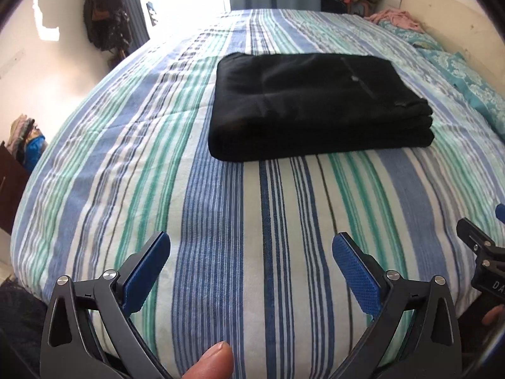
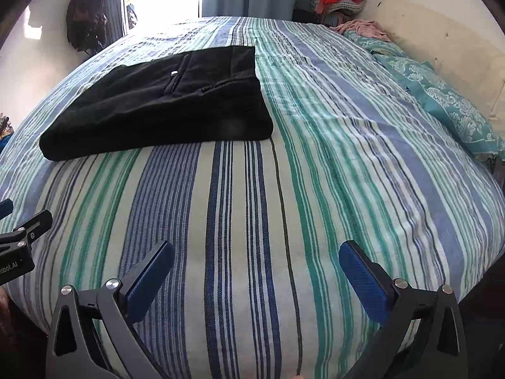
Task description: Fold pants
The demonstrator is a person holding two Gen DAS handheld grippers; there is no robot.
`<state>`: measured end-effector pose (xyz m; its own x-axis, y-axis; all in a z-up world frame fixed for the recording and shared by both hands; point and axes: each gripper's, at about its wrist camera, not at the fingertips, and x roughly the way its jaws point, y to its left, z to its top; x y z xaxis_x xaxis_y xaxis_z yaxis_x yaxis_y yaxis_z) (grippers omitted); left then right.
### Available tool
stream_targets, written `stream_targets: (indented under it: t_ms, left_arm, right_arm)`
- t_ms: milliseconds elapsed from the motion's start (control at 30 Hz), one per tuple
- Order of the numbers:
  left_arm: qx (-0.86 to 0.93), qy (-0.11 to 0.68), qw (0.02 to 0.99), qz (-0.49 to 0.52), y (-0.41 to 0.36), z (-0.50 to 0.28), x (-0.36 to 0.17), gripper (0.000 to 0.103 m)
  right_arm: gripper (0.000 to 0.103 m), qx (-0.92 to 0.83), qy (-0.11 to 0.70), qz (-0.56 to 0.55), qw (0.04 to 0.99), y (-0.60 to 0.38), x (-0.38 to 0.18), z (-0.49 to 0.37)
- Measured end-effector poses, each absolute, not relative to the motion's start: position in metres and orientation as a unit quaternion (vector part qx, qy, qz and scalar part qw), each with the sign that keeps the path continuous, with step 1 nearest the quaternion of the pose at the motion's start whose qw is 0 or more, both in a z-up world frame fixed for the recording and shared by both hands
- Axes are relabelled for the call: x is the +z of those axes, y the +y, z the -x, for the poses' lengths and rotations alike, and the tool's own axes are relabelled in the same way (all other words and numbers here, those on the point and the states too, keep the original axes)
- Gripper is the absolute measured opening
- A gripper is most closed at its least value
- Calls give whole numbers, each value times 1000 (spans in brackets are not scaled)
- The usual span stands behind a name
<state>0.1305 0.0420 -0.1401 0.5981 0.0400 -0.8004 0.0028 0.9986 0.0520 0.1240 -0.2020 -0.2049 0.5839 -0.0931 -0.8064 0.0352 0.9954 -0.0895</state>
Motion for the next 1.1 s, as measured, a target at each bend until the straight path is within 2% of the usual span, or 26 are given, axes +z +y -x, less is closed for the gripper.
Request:
stream_targets:
  t_ms: [233,433,567,733,1100]
  left_arm:
    - [23,338,940,-35,53,-81,-41,103]
    - [15,325,945,-11,61,-41,18,103]
    - [-5,358,934,19,67,-34,27,103]
    - [14,375,927,7,63,-30,26,103]
    - [47,385,921,18,69,-25,18,102]
  right_arm:
    - [103,-28,404,3,915,-202,-115,-74]
    - [103,-21,392,17,919,-189,-55,-35]
    - [103,-18,374,15,927,-182,-24,-12]
    - [103,-33,339,51,939,-170,-6,3]
    - [103,-41,349,48,935,-169,-17,2]
